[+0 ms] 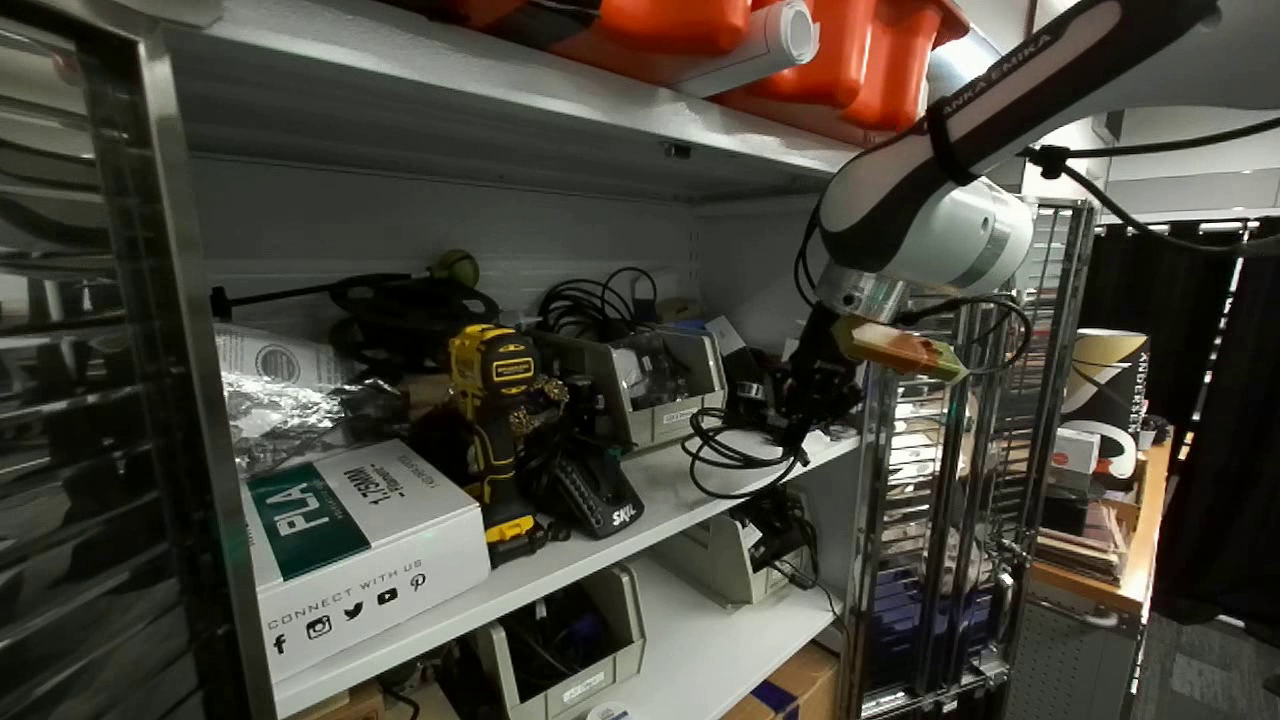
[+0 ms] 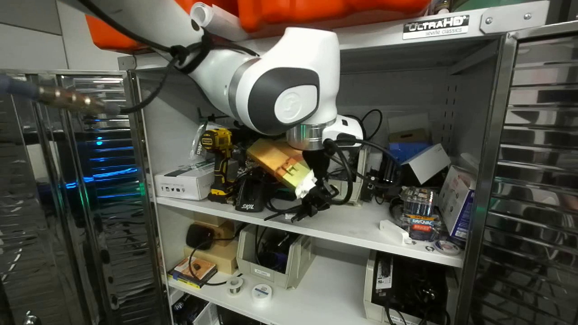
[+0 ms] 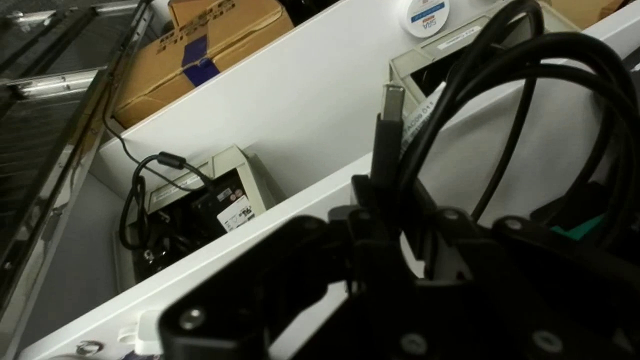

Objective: Put the black cable on the first shelf inside the tool box

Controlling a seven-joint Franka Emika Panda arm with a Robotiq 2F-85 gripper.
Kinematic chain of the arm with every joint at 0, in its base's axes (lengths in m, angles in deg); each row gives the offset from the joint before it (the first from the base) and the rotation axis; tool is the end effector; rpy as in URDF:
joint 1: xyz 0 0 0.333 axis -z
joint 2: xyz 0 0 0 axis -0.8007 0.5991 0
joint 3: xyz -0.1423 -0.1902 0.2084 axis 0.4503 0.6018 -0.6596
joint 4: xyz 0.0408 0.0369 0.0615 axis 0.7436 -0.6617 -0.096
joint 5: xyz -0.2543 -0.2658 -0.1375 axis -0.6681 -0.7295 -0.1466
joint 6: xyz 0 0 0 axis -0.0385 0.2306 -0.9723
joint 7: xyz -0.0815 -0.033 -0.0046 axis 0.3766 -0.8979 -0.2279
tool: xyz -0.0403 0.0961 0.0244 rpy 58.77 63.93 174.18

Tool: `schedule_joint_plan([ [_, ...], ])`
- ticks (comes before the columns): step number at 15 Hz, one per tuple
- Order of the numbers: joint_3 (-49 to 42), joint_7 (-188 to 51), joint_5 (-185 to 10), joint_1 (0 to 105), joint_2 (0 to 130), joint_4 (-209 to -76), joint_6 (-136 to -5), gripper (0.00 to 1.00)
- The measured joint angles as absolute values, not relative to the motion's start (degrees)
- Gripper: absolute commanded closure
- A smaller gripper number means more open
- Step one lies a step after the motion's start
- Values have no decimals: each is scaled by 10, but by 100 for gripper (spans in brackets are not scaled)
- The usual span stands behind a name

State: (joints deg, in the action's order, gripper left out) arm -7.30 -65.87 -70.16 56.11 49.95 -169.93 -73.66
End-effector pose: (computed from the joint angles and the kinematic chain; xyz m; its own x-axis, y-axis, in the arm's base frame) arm 0.5747 -0.0280 0.4417 0.9290 -0.2651 0.2580 -0.2088 -0.9515 -0.2259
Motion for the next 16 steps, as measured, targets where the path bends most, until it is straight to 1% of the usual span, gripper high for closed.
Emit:
schedule_joint_plan([
  [5, -73, -669, -696, 561, 484, -1777, -915, 95],
  [9, -77, -632, -589, 557, 485, -1794, -1027, 95],
  [13, -93, -522, -427, 542, 477, -1786, -1096, 95],
  [16, -100, -421, -311, 528, 475, -1754, -1099, 95],
])
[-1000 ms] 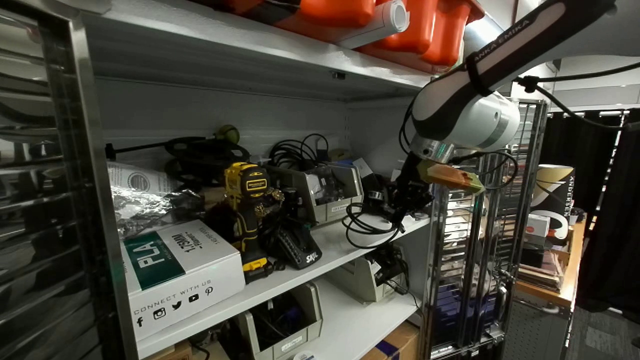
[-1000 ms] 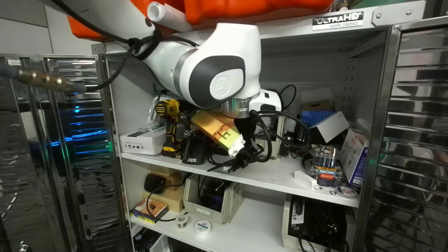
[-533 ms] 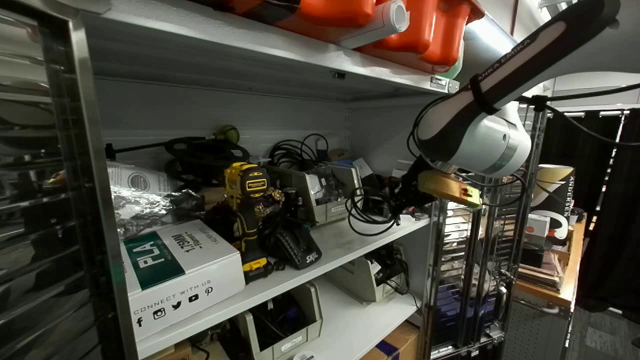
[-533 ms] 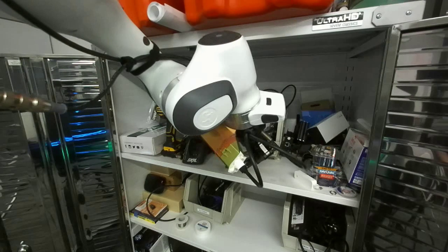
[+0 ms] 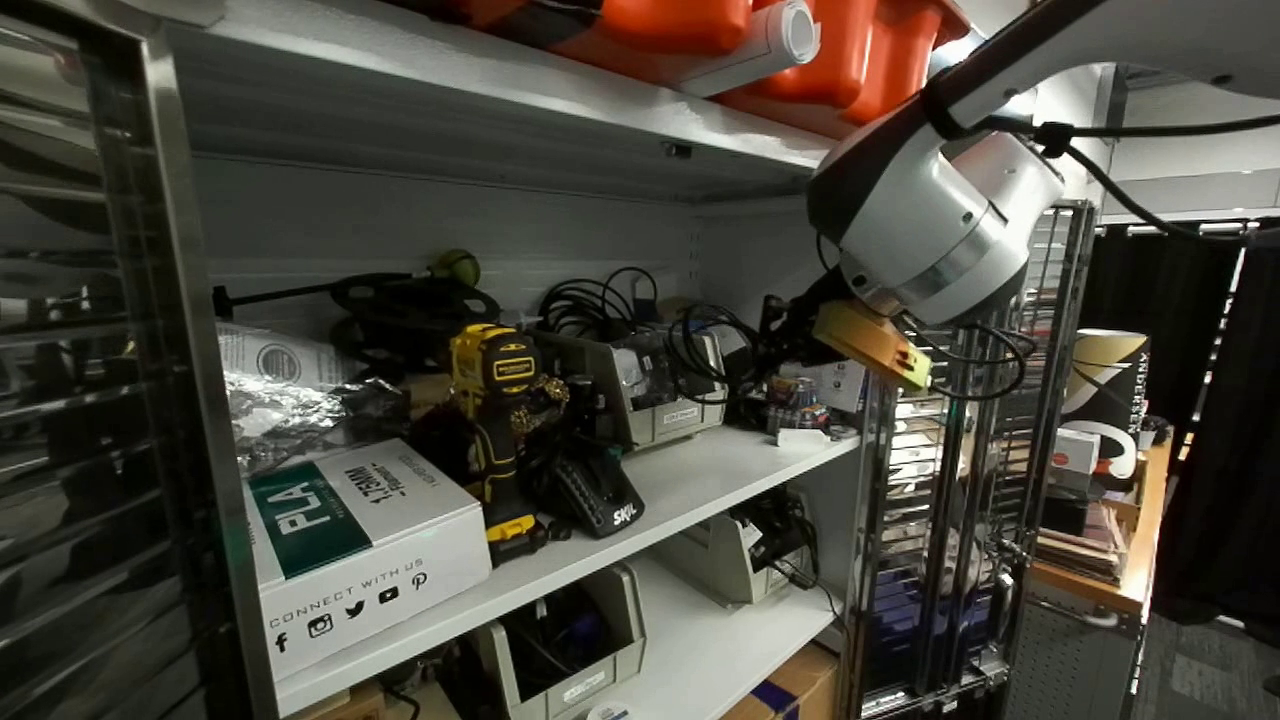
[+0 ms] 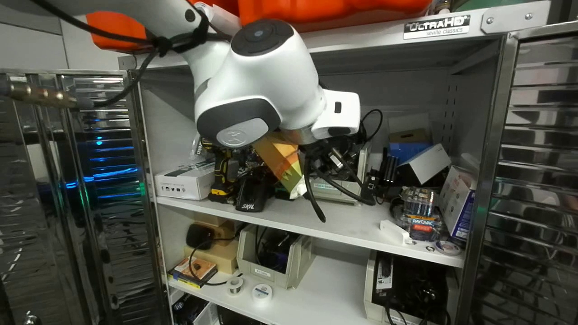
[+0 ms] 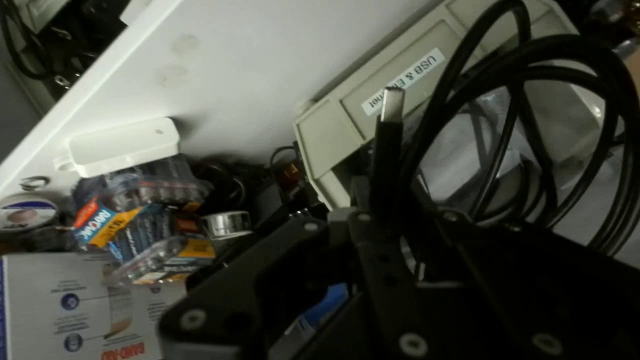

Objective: Put the black cable on the first shelf inside the tool box

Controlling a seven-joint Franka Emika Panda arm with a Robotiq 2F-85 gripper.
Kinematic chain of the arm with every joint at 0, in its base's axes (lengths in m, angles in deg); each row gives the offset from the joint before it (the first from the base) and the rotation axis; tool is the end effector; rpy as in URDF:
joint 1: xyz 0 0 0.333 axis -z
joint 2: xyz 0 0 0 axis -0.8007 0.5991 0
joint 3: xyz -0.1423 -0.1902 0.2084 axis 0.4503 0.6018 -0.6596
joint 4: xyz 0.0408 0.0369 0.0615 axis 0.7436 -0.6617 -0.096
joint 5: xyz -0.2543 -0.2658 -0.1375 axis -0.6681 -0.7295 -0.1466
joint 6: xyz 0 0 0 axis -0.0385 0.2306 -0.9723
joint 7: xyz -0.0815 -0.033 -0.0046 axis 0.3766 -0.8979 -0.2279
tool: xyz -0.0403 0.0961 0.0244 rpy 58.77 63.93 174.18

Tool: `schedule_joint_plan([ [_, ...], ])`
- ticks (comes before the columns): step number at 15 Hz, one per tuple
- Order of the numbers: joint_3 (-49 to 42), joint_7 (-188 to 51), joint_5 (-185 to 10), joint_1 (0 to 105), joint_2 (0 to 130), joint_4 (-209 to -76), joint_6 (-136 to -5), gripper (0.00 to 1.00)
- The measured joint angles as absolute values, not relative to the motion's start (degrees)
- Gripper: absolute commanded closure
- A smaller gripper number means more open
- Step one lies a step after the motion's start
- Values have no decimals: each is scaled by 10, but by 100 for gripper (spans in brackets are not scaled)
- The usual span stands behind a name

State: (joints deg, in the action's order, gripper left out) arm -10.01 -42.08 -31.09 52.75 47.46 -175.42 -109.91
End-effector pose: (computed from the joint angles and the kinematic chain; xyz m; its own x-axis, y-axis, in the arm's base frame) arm 0.5629 -0.0310 0.4756 0.5836 -0.4901 0.6475 -0.2171 -0.8625 -0.4572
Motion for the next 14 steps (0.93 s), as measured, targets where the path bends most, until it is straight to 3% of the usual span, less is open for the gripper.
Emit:
schedule_joint_plan([
  [4, -92, -339, -230, 529, 505, -1691, -1072, 95],
  [14, -77, -316, -284, 558, 667, -1503, -930, 95],
])
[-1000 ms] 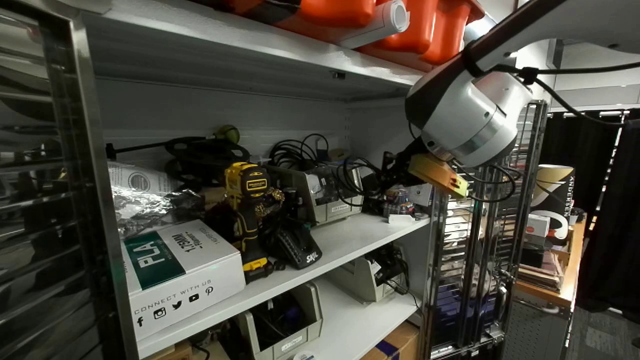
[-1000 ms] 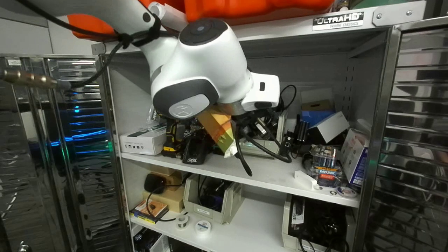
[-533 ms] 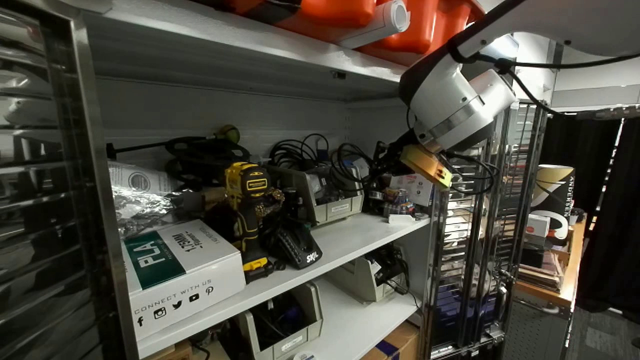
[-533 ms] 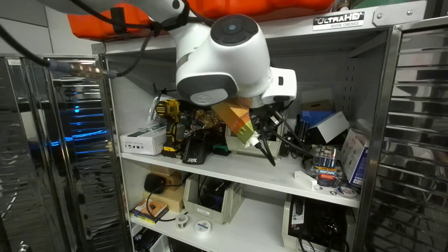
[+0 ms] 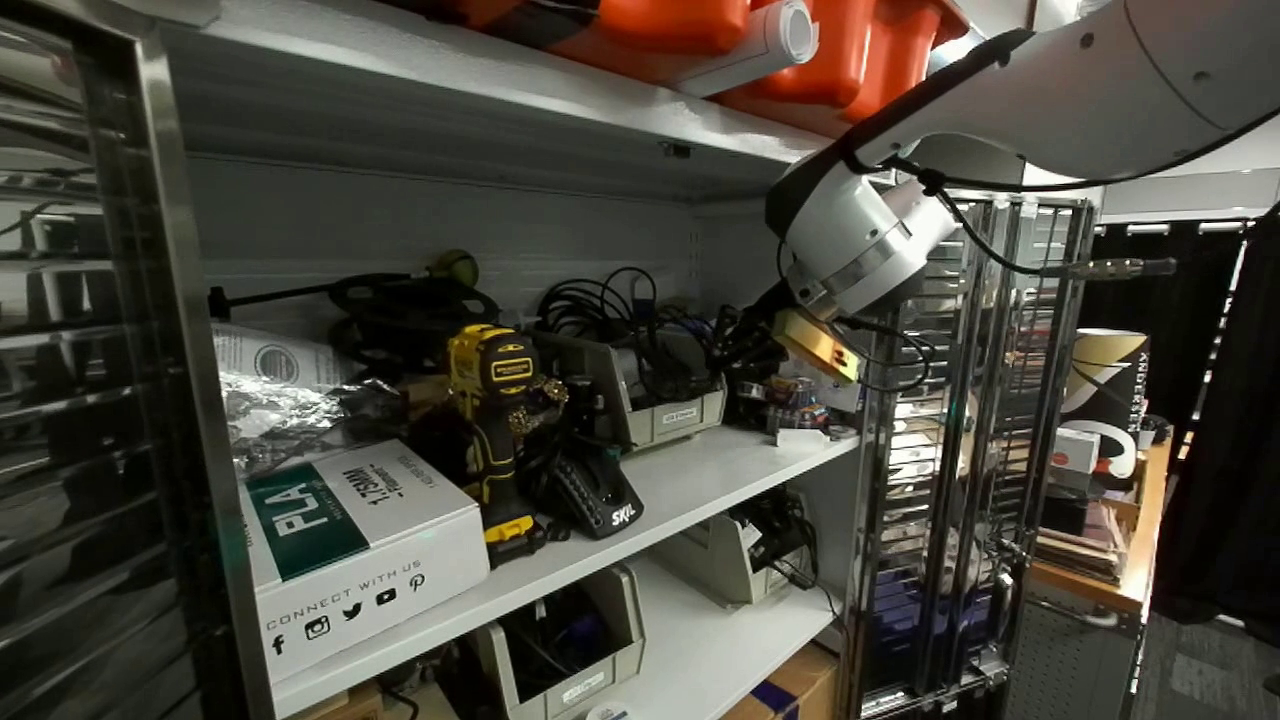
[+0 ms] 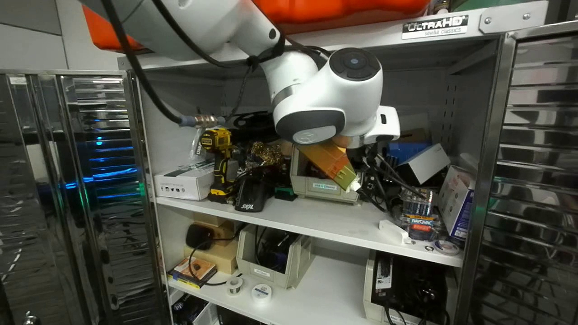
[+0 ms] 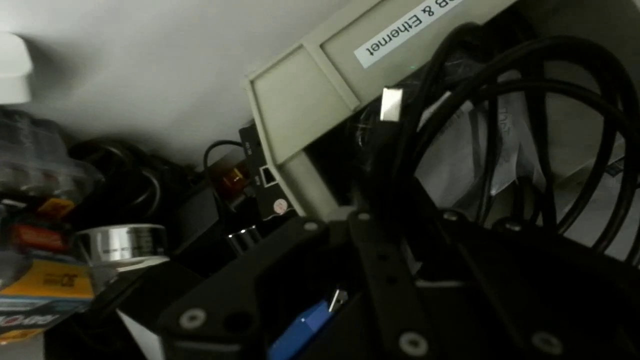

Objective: Put the black cable on the first shelf inside the tool box

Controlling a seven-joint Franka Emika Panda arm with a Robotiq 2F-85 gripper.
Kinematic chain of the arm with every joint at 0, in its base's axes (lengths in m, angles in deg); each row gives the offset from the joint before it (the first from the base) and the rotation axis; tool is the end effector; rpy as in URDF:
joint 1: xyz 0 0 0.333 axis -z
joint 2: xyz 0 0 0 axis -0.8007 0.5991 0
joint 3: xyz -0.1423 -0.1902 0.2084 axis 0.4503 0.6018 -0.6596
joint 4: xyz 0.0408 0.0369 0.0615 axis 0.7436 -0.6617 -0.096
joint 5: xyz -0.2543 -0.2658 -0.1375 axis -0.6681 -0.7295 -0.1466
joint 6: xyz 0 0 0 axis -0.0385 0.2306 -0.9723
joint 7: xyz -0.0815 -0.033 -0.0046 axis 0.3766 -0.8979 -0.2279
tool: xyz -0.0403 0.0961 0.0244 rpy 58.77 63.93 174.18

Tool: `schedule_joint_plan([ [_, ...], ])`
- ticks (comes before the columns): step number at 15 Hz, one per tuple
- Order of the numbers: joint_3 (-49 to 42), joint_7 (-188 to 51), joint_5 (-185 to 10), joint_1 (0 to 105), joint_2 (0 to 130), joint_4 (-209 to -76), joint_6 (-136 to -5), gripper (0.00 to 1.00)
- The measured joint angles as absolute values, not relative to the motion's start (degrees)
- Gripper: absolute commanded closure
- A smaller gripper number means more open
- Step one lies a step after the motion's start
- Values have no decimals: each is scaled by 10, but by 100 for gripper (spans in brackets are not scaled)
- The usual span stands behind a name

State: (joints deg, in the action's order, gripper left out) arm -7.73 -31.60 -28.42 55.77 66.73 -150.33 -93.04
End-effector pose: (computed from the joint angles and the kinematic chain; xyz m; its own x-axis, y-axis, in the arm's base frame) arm 0.6786 -0.0594 0.4543 0.6908 -0.3783 0.6162 -0.0531 -0.8764 -0.4786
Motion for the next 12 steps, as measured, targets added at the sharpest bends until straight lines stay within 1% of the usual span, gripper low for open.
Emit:
schedule_joint_plan([
  [4, -80, -317, -324, 548, 682, -1464, -900, 95],
  [12, -81, -316, -381, 536, 692, -1452, -899, 95],
])
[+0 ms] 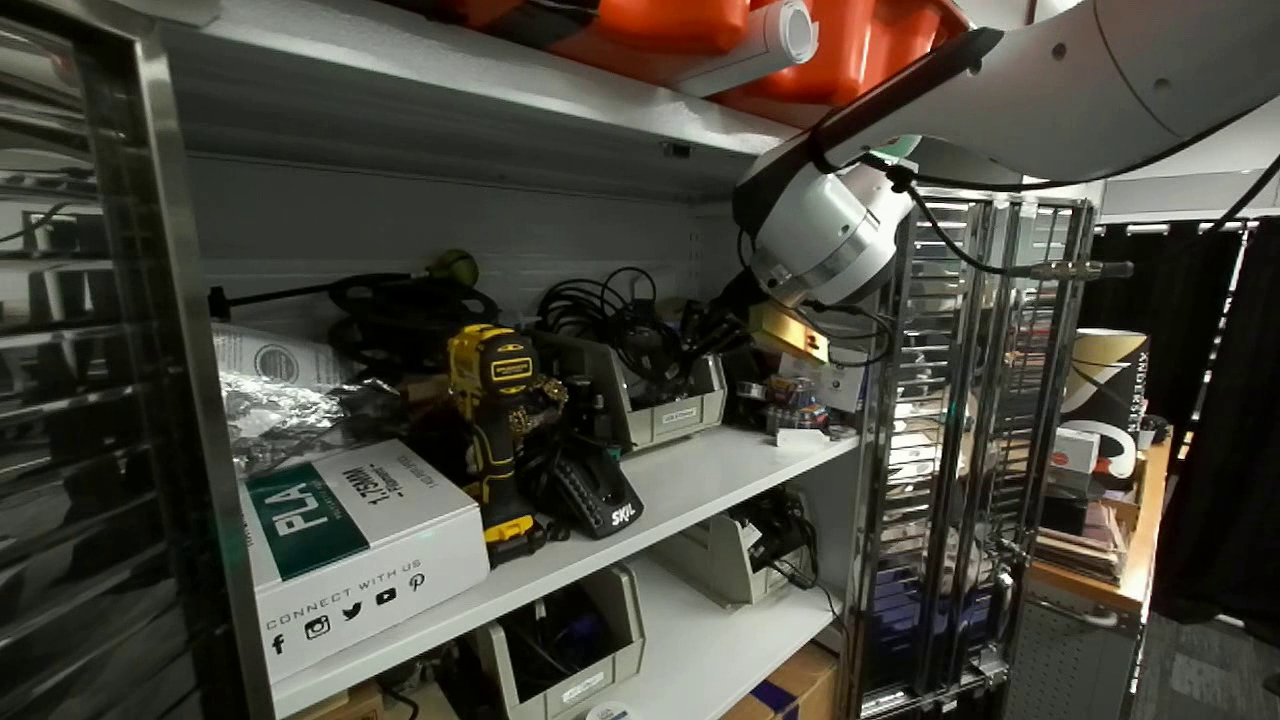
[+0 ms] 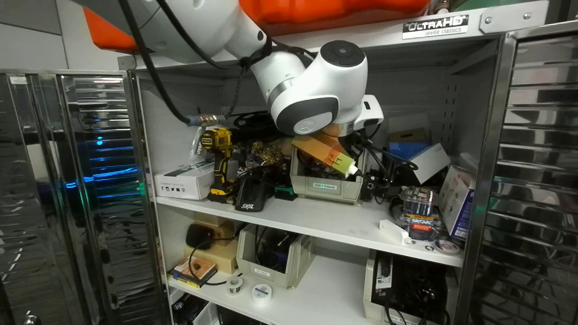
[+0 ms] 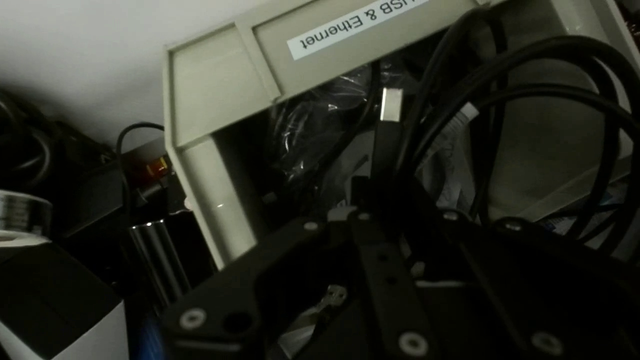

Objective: Put the black cable on the first shelf inside the tool box

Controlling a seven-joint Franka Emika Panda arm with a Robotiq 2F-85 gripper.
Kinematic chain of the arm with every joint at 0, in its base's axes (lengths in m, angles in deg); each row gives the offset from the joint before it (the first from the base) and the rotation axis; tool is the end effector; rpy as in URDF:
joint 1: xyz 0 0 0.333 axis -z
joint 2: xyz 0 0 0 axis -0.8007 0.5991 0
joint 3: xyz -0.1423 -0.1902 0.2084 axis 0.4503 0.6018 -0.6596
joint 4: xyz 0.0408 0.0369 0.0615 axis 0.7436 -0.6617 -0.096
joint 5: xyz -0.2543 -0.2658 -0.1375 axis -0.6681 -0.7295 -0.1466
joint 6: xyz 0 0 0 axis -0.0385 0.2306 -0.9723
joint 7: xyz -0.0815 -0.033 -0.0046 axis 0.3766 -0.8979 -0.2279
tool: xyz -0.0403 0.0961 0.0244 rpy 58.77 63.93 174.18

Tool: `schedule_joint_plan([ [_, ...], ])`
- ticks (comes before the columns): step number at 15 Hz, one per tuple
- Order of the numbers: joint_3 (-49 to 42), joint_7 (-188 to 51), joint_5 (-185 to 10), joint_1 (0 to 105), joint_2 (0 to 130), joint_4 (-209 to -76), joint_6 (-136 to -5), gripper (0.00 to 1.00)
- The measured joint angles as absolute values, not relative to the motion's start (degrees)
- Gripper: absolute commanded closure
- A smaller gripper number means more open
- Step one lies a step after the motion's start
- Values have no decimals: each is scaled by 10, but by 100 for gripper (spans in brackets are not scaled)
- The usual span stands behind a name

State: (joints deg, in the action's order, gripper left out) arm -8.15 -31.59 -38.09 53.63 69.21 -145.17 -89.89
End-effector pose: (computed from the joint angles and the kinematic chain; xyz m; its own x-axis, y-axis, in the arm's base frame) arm 0.7007 -0.0202 0.4695 0.7286 -0.1828 0.6601 0.0956 -0.9271 -0.3623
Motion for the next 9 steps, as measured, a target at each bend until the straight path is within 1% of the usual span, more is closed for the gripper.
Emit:
schedule_joint_plan([
  [3, -78, -324, -416, 529, 708, -1433, -905, 95],
  [4, -75, -330, -434, 525, 713, -1428, -907, 81],
  [5, -71, -337, -450, 520, 719, -1423, -911, 56],
  [6, -69, -343, -465, 516, 724, -1419, -915, 56],
  [8, -65, -349, -487, 509, 735, -1412, -923, 44],
  [9, -64, -351, -495, 507, 740, -1409, -929, 34],
])
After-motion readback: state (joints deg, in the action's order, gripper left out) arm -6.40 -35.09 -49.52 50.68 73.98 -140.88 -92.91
